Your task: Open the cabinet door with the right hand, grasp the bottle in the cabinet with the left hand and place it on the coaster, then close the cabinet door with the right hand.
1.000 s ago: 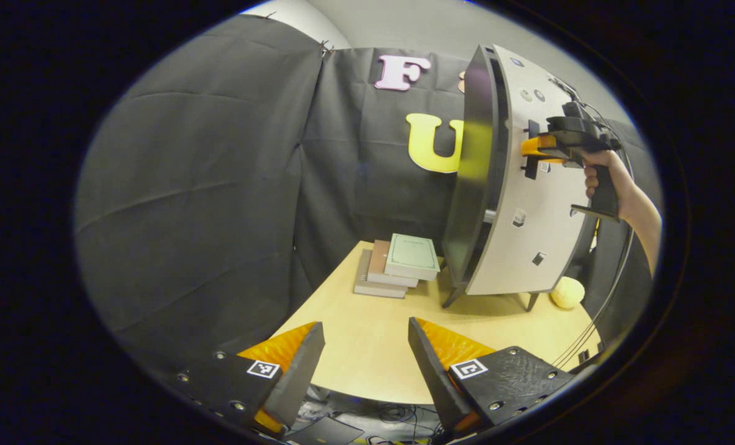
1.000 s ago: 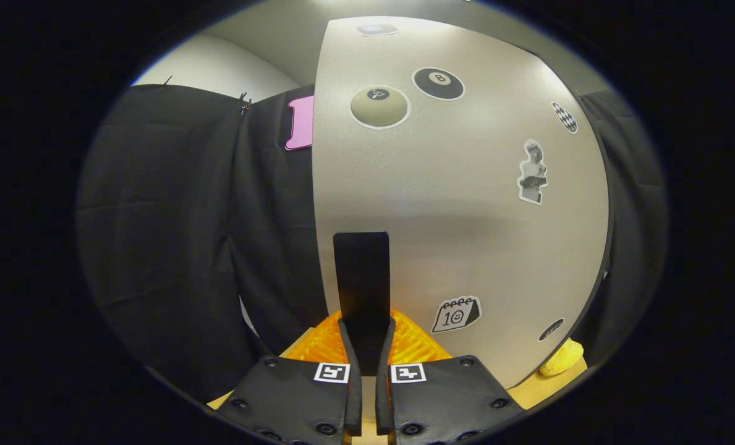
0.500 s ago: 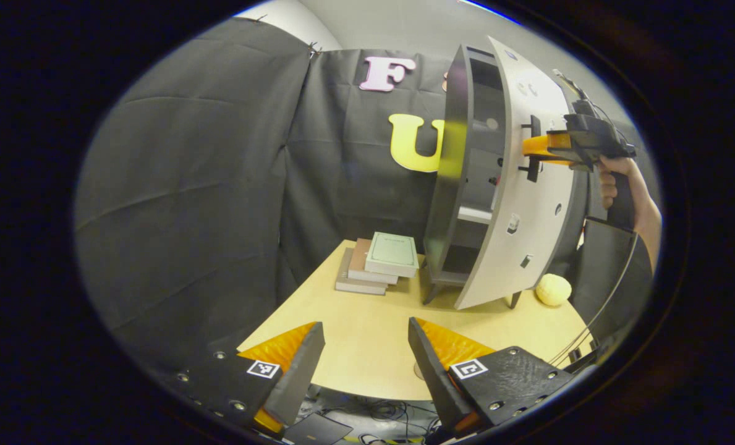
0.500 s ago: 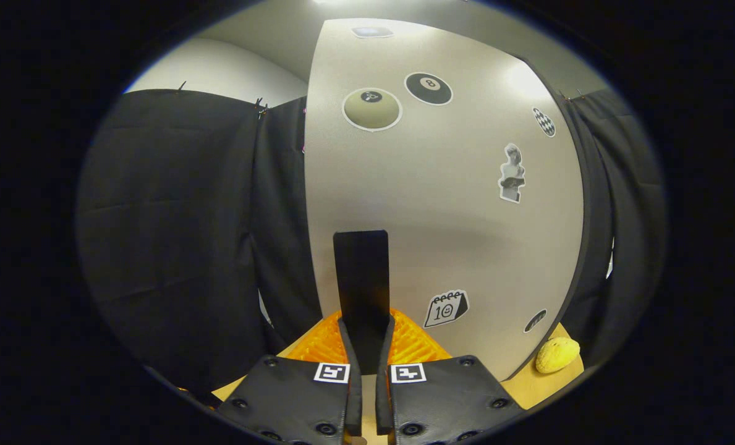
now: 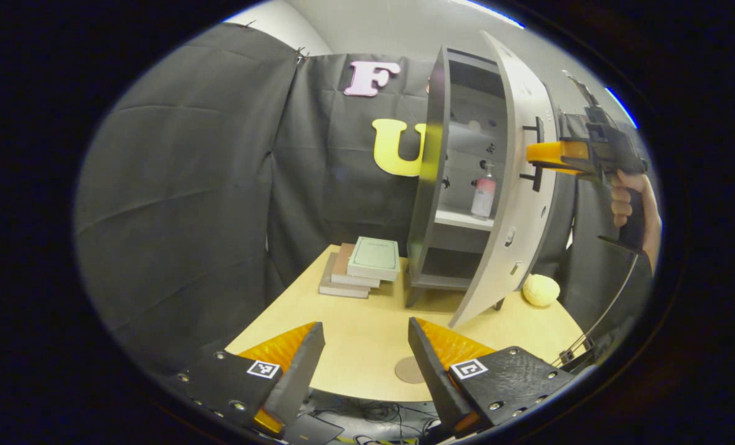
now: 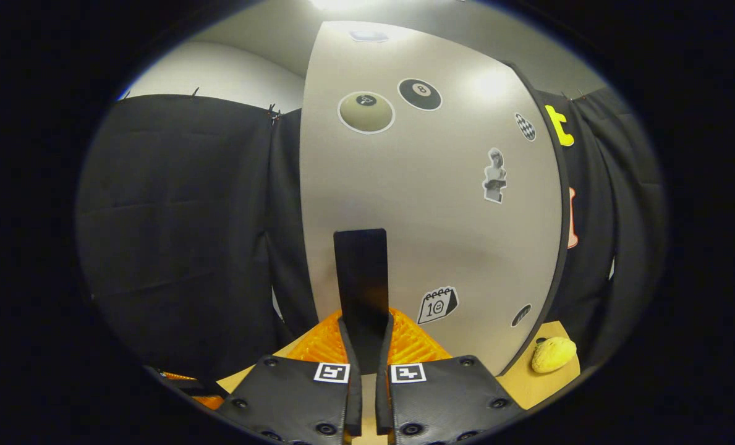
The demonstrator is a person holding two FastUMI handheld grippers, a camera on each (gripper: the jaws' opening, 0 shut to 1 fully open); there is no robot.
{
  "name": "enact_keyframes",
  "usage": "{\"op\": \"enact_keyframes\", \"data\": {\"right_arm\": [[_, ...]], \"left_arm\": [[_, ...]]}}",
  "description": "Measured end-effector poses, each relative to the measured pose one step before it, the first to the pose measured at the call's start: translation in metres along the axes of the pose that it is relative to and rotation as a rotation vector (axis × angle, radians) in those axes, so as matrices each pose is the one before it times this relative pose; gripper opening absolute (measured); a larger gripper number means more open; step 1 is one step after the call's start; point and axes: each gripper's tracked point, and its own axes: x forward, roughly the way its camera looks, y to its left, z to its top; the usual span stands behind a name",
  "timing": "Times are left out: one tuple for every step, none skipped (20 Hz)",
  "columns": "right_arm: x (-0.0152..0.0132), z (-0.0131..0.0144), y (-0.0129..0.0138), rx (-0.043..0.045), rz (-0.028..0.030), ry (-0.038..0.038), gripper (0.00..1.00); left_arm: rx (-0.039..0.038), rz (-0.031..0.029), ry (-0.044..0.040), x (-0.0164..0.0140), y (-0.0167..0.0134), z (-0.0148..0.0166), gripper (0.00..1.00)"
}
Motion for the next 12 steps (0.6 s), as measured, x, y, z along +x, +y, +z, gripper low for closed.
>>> {"op": "enact_keyframes", "data": {"right_arm": [[-0.00121, 0.0, -0.0009, 0.00484, 0.00497, 0.00083, 0.07], [0.00073, -0.00072, -0.00144, -0.00201, 0.00196, 0.00091, 0.07], [-0.00123, 0.0001, -0.00156, -0.00464, -0.00062, -0.00098, 0.07], [-0.00156, -0.00036, -0.00108, -0.00117, -0.00233, -0.00196, 0.07], [-0.00162, 0.00029, -0.001, 0.00561, -0.00336, -0.00009, 0.1], [0.00017, -0.00087, -0.00053, 0.0105, -0.00558, 0.0063, 0.1], [-0.00102, -0.00033, -0.00077, 0.01119, -0.00567, 0.00716, 0.07], [-0.00183, -0.00017, -0.00155, 0.00295, -0.00459, 0.00545, 0.07], [-0.00143, -0.00034, -0.00144, -0.00004, -0.00572, -0.00124, 0.07], [-0.00206, 0.00021, -0.00164, 0.00037, -0.00656, -0.00219, 0.07], [-0.00101, 0.00022, -0.00152, 0.00107, -0.00564, -0.00044, 0.07], [-0.00122, -0.00035, -0.00152, 0.00322, -0.0067, -0.00013, 0.07]], "left_arm": [[0.00178, -0.00378, -0.00132, 0.00043, -0.00286, 0.00137, 0.83], [0.00302, -0.00475, -0.00054, -0.00043, -0.00165, 0.00106, 0.82], [0.00298, -0.00479, -0.00036, 0.00175, -0.00264, 0.00157, 0.82], [0.00246, -0.00704, -0.00008, 0.00083, -0.00289, 0.00041, 0.82], [0.00245, -0.00867, 0.0014, 0.00292, -0.00445, 0.00102, 0.83], [0.00335, -0.00865, 0.0015, 0.00171, -0.00322, -0.00064, 0.82], [0.00401, -0.01021, 0.00082, 0.00227, -0.00455, 0.00092, 0.83], [0.00412, -0.01164, 0.00118, 0.00415, -0.00673, -0.00058, 0.82], [0.00389, -0.01166, 0.00252, 0.00176, -0.0049, 0.00058, 0.82], [0.00421, -0.01129, 0.00353, 0.00291, -0.00366, -0.00012, 0.83], [0.0044, -0.01243, 0.00453, 0.00279, -0.00411, 0.00104, 0.83], [0.00548, -0.01385, 0.00422, 0.00321, -0.0061, -0.00031, 0.83]]}}
